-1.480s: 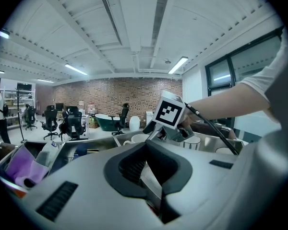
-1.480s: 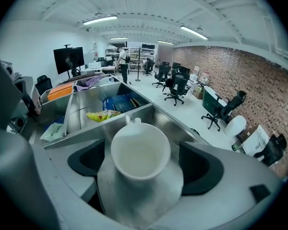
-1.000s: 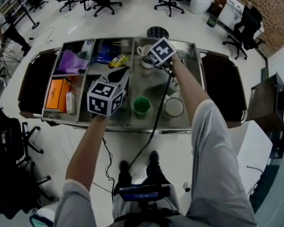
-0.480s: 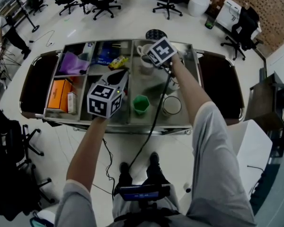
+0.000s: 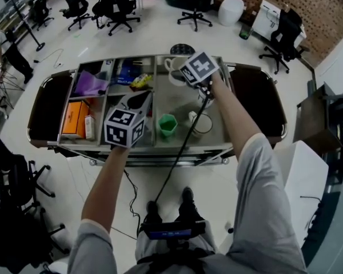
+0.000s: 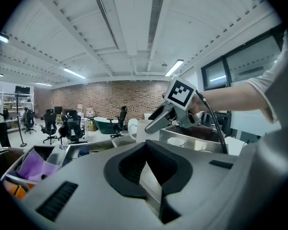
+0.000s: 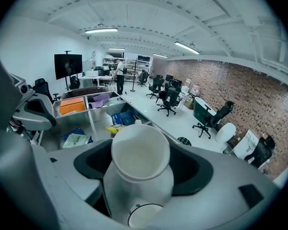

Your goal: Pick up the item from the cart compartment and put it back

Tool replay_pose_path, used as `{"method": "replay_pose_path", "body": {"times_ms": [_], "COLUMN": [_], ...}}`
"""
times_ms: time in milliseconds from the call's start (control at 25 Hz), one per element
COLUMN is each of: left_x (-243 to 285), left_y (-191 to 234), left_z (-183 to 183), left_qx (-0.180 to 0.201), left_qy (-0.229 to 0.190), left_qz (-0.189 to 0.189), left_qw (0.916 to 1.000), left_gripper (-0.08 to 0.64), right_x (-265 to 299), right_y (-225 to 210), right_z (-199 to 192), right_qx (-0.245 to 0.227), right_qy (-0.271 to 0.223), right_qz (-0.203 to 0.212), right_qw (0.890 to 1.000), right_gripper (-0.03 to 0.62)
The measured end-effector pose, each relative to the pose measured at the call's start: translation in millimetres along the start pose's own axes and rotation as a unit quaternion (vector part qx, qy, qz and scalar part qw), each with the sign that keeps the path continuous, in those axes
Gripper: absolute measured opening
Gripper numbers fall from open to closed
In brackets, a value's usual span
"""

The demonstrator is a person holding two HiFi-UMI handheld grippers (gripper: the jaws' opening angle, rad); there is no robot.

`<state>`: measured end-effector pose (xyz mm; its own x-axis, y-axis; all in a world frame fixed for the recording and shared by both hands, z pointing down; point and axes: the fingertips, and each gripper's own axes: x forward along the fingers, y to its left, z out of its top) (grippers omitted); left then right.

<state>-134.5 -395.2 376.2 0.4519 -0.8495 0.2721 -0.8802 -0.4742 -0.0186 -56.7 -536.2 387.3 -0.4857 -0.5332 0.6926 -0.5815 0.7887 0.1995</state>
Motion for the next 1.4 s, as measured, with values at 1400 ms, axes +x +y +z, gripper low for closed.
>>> {"method": "replay_pose_path", "body": {"times_ms": [1400], "left_x": [-183.4], "left_y": [-86.4], "left_z": [-94.8], "left_qx": [-0.003], "left_qy": [0.0], "left_qz": [-0.016], "left_qw": [0.9999], "left_gripper": [0.003], "right_x": [-219.5], "right_y": [249.0], "right_z": [-169.8], "right_qx": [0.013], "right_qy": [-0.09], "right_qz": [0.022], "right_qw": [0.996], "right_gripper": [0.382]}}
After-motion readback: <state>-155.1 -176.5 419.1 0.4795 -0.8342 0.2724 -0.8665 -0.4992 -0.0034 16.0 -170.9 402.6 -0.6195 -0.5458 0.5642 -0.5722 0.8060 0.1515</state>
